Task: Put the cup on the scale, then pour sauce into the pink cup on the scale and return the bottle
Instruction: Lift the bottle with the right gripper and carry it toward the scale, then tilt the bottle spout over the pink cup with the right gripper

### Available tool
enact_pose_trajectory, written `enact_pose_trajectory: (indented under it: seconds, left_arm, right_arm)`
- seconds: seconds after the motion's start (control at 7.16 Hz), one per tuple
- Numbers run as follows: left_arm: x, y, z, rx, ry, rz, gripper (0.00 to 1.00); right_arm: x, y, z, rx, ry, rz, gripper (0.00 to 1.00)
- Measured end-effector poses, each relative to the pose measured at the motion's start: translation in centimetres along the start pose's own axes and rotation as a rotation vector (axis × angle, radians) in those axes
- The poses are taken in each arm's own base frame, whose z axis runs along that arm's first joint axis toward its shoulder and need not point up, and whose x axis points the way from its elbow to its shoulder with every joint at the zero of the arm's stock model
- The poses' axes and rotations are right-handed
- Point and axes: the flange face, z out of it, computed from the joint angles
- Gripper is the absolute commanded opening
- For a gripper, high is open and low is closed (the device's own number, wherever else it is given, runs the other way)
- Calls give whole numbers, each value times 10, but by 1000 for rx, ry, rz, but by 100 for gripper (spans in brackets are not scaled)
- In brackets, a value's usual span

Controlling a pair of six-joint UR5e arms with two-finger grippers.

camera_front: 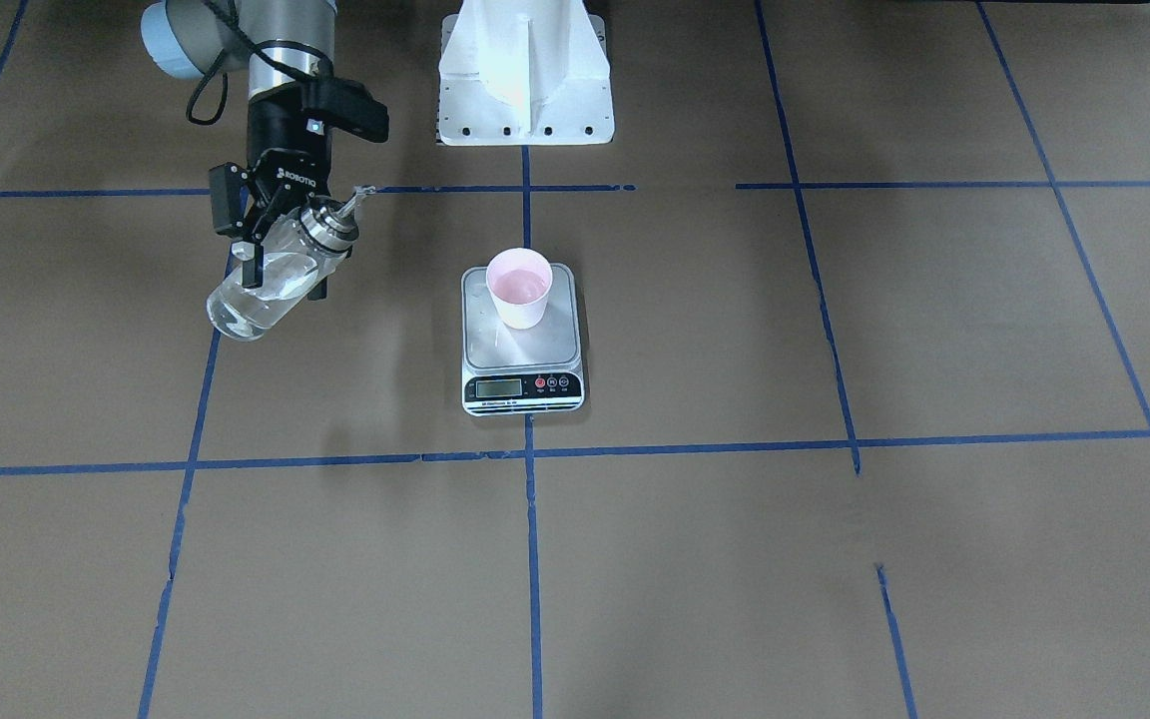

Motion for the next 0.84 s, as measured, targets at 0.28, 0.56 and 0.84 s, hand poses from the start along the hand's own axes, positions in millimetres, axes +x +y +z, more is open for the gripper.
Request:
enact_pose_trajectory:
  seconds: [0.28,0.56,0.84]
  left_arm:
    - [-8,6,11,9,3,39,100]
    - [-13,10,15,4,3,50,100]
    - [-17,13,13,2,-4,43,100]
  right_arm:
    - [-28,-8,-18,17,33,-70,0]
    - [-50,-2,-15,14,69,-137,0]
    - [-73,-17,-8,-2,105,-218,0]
